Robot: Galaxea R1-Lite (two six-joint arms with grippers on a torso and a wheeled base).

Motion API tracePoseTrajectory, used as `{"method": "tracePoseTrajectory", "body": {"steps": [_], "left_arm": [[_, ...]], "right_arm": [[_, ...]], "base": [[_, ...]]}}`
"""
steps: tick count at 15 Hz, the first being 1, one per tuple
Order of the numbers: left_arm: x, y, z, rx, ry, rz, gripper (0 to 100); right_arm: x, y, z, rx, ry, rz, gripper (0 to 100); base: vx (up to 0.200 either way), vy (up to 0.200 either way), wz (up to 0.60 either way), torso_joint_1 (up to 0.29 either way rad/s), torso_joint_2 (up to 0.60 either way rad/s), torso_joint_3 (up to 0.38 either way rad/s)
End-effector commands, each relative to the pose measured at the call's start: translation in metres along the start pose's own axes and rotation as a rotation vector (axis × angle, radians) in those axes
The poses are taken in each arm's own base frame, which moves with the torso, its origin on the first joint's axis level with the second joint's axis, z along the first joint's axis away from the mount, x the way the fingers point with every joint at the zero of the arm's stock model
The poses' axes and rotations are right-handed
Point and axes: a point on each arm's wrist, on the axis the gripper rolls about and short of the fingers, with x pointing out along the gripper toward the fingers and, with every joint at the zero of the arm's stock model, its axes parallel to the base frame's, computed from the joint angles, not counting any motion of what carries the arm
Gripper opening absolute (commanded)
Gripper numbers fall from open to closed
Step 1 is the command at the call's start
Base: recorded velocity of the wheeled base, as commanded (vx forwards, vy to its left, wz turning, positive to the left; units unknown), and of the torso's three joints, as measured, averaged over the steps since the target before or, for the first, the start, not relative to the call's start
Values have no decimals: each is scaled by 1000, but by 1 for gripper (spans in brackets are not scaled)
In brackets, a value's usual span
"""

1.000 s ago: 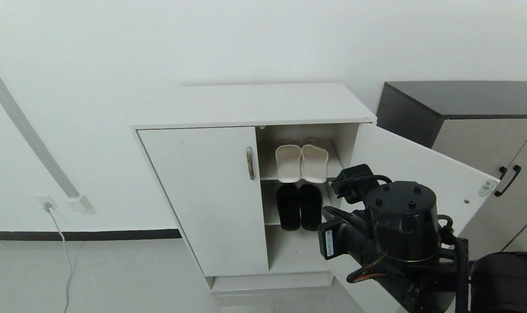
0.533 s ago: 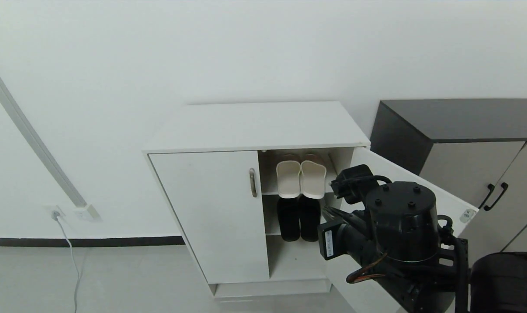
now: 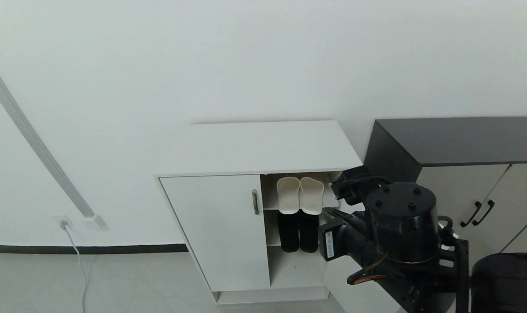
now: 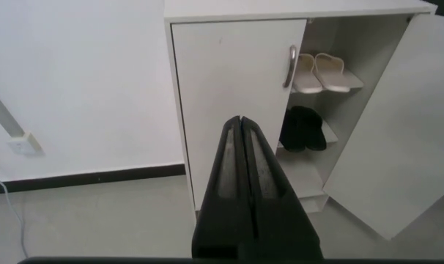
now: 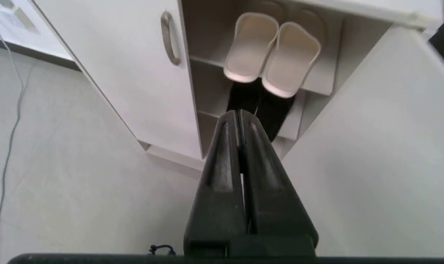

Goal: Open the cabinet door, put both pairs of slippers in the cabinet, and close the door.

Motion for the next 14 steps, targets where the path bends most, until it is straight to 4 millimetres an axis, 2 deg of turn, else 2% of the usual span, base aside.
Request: {"method": "tracePoseTrajectory", "body": {"steps": [1,3,9,14], "left_arm": [[0,0,0,0,1,1,0],[0,0,0,0,1,0,0],[0,0,0,0,1,1,0],[0,0,0,0,1,0,0]], "right_arm": [[-1,0,1,2,-4,1,0],[0,-1,-1,-1,3,-2,0],[0,-2,-2,-3,7,-4,0],[0,-3,-3,-10,8,-5,0]], "base": [[0,0,0,261,-613,-339],[0,0,0,156,-359,-183],[0,0,0,5,-11,-6],[0,0,-600,0,0,2]]}}
